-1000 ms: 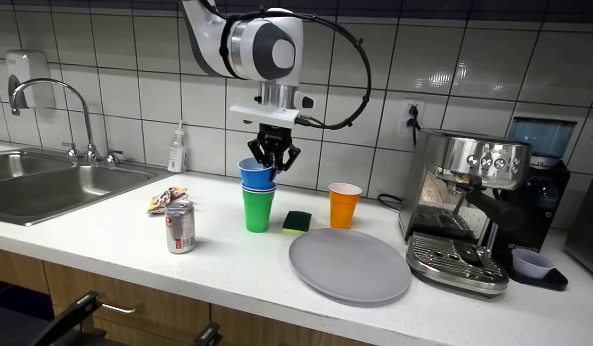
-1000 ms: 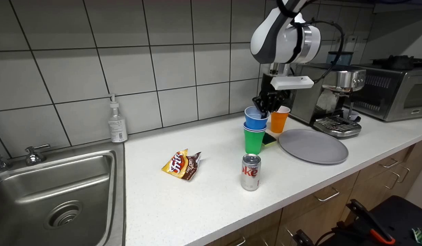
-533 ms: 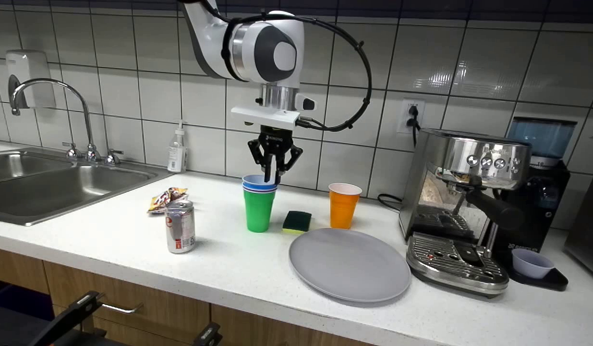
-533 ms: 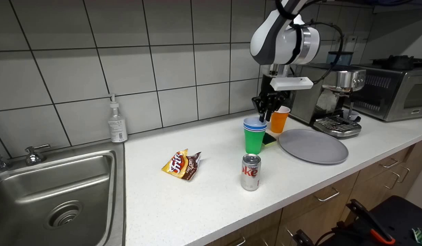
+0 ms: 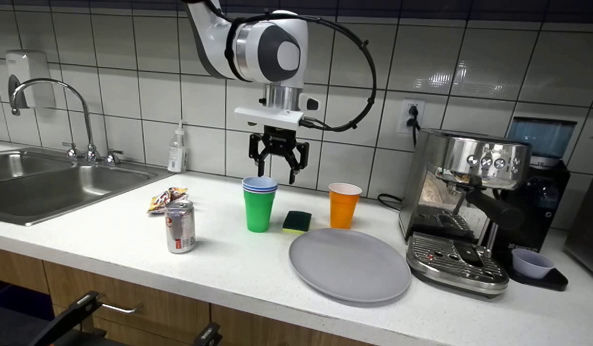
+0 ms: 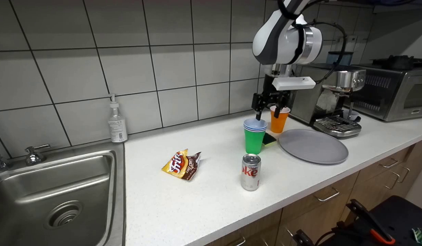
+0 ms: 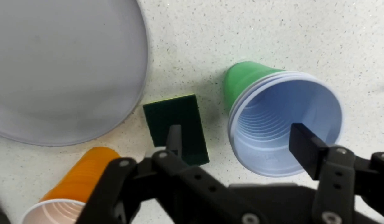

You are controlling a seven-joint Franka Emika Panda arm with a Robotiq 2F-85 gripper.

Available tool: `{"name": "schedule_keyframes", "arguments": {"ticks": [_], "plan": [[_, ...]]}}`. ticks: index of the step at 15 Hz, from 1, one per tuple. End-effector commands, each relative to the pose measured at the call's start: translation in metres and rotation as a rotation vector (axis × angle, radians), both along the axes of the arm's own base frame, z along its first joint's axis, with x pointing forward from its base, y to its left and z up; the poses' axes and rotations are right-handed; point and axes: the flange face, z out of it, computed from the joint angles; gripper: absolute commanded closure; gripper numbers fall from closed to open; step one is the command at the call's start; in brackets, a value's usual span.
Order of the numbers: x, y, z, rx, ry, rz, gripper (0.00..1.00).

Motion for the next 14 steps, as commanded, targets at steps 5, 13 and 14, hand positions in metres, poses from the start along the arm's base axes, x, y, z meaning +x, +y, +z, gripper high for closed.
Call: {"name": "schedule_keyframes", "arguments": {"ticks": [5,13,14], "plan": [[-0.01,-0.021,0.021,-0.035,-0.003,-0.116,0.0],[-0.018,-0.042,0.03,-0.072,0.009,-0.312,0.0],[-0.02,-0.043,0.03,-0.067,0.015,-0.322,0.0]]}}
